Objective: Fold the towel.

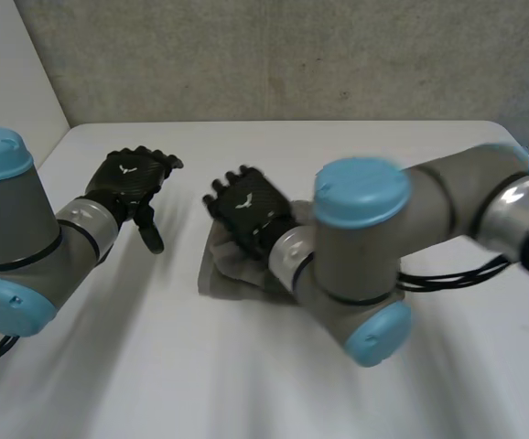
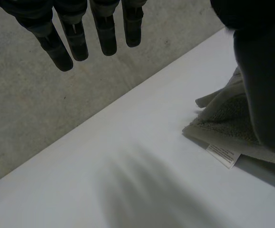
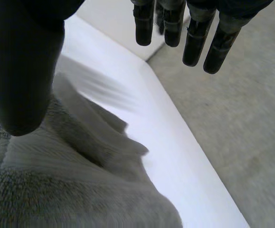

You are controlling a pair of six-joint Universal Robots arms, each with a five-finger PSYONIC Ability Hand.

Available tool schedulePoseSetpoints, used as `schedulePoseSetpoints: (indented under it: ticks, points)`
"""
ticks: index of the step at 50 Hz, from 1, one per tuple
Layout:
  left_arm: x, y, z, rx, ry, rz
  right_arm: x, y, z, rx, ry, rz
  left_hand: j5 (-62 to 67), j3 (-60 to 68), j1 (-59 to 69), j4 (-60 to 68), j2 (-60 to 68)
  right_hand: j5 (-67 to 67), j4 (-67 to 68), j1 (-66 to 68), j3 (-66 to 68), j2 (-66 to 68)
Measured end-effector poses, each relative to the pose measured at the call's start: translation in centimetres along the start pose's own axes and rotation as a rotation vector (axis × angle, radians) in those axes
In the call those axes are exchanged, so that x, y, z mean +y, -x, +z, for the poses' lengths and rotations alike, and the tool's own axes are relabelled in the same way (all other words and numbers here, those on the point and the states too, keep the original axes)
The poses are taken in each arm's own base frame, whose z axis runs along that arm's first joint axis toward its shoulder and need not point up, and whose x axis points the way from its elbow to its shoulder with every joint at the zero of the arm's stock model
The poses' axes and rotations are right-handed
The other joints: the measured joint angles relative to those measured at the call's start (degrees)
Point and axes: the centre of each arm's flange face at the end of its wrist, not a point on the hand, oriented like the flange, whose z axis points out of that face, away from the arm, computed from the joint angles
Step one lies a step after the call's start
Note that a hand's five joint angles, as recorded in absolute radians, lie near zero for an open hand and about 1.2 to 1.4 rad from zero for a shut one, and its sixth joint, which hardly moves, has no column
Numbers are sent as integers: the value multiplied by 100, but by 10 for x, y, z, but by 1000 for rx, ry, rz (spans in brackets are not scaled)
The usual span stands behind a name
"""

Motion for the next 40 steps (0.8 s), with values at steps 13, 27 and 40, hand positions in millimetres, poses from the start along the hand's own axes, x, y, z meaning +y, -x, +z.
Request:
schedulePoseSetpoints:
  ticks: [13, 27, 40]
  points:
    - [-9, -23, -6, 56, -29, 13, 56, -57, -74, 94, 287, 184, -1, 0, -1, 0, 0, 0, -8, -25, 0, 0]
    - [-5, -30, -9, 75, -17, 15, 131, -63, -99, 242, 421, 153, -1, 0, -27, 0, 0, 1641, 1492, 1572, 1548, 1530]
    - [-3, -31, -9, 77, -10, 8, 141, -65, -99, 294, 435, 151, -1, -1, -28, 0, 0, 2178, 2037, 2187, 2094, 2057]
